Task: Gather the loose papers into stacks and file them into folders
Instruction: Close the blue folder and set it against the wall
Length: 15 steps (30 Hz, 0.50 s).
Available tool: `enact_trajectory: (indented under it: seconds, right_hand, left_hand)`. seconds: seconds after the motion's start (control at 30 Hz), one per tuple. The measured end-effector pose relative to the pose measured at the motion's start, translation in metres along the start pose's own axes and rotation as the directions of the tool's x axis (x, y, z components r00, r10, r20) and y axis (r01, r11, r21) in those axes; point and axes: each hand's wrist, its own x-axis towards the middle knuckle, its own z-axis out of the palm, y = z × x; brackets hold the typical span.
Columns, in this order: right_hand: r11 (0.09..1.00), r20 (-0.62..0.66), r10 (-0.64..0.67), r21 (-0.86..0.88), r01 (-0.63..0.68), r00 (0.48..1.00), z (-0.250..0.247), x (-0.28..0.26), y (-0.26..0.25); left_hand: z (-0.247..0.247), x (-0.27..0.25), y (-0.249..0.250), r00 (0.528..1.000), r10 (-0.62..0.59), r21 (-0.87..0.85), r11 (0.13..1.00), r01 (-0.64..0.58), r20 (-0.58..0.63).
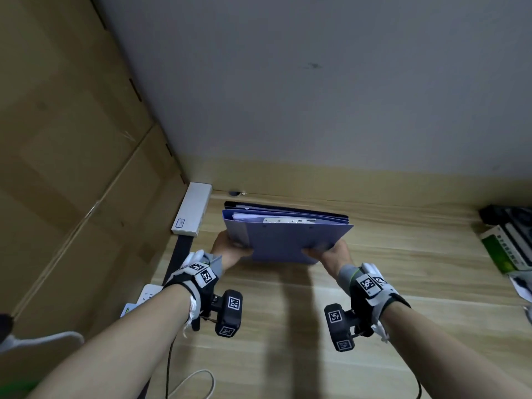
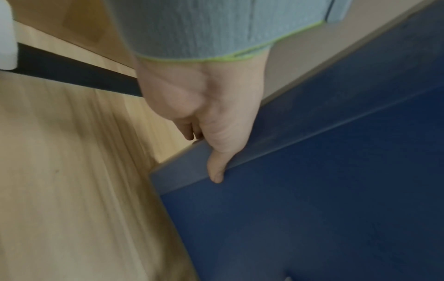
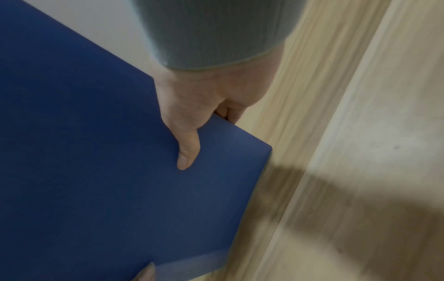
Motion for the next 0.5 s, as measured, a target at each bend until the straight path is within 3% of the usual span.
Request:
enact_trajectory:
  seconds: [0.17, 0.3, 0.5]
  right_hand:
    - [0.994, -0.062, 0.067, 0.092, -0.061, 0.996, 0.011, 0.014, 0.004]
    - [0.992, -0.101, 0.102, 0.083, -0.094, 0.99, 0.037, 0.03, 0.009]
    - [0.984, -0.176, 0.172, -0.004, -0.175, 0.969, 0.086, 0.066, 0.041]
  left_hand:
    - [-0.014, 0.019, -0.002, 0.998, 0.059, 0.014, 0.998, -0.06, 0.017]
    - [-0.025, 0.043, -0.009, 0.997, -0.003, -0.051, 0.999, 0.008, 0.083]
    - [-0.033, 0.09, -0.052, 0.98, -0.179, -0.034, 0.983, 0.183, 0.084]
